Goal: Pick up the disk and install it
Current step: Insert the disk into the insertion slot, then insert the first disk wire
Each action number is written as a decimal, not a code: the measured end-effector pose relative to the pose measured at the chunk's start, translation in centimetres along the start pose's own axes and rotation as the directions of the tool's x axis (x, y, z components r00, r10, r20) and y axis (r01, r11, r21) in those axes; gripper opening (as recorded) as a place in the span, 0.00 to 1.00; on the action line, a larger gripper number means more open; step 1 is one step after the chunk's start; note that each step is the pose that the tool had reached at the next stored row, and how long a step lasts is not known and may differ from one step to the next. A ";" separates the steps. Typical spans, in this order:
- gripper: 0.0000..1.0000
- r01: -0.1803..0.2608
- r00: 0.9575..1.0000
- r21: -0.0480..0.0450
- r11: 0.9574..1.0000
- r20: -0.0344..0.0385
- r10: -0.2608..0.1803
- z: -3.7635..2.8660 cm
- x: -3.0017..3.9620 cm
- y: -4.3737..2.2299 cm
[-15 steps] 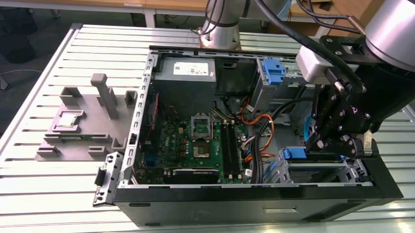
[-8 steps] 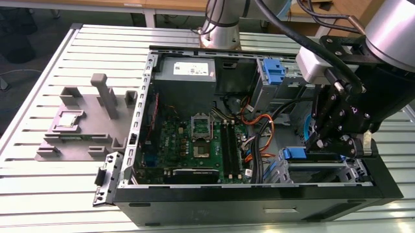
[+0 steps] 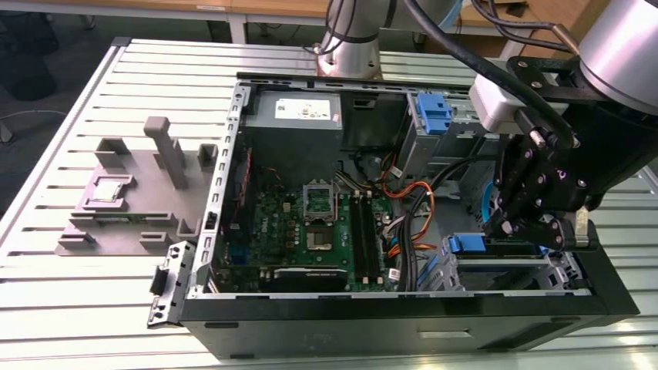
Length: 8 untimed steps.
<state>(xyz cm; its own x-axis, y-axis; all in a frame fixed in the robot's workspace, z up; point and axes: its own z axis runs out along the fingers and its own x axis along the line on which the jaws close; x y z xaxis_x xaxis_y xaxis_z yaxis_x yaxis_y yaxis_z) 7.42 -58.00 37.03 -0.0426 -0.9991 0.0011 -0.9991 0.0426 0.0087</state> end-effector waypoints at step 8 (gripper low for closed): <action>0.10 0.000 1.000 0.000 1.000 0.007 0.000 0.00 0.00 0.00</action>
<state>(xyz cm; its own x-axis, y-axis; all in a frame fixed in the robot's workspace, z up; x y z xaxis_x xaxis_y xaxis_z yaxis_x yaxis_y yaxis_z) 7.42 -58.00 37.03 -0.0425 -0.9991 -0.0060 -0.9991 0.0425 0.0090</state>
